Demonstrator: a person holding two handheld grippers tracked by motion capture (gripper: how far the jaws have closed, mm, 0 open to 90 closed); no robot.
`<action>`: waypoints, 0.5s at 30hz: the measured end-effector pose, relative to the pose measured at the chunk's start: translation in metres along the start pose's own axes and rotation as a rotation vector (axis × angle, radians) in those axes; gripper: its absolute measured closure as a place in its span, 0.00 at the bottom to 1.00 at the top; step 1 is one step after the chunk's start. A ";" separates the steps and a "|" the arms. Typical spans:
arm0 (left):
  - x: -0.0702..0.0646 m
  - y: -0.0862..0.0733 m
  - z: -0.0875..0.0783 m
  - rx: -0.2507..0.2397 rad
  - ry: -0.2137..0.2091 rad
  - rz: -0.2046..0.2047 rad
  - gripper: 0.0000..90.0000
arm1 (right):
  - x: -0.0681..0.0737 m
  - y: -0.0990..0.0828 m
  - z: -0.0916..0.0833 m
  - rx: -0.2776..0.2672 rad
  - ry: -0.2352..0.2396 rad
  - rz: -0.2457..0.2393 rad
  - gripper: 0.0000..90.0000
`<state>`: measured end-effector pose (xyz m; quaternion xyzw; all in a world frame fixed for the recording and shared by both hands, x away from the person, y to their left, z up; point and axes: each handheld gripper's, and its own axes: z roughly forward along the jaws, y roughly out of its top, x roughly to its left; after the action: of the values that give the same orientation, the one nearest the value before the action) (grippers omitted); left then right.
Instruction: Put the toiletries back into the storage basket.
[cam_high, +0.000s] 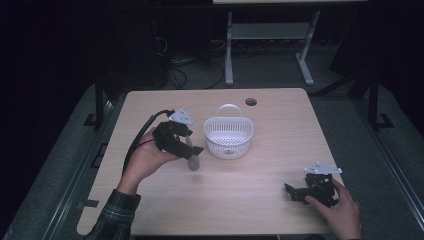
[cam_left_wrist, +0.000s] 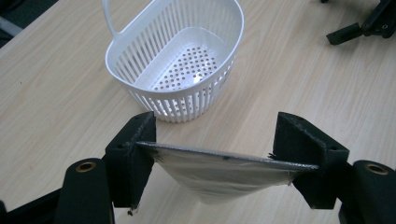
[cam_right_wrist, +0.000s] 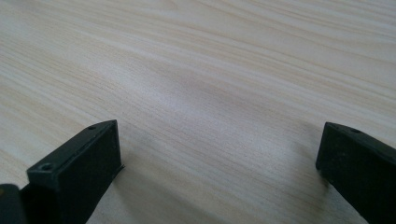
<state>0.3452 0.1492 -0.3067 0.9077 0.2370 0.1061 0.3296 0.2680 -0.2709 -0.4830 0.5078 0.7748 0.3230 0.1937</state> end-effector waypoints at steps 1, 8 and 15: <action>0.001 0.001 -0.001 -0.001 0.000 -0.004 0.33 | 0.000 0.000 0.000 0.000 0.000 0.000 0.00; 0.006 0.008 -0.004 -0.011 0.004 -0.013 0.33 | 0.000 0.000 0.000 0.000 0.001 0.000 0.00; 0.009 0.017 -0.006 -0.024 0.009 -0.017 0.33 | 0.000 0.000 0.000 0.000 0.001 0.000 0.00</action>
<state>0.3569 0.1455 -0.2913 0.9012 0.2449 0.1102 0.3401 0.2680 -0.2710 -0.4829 0.5078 0.7749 0.3231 0.1933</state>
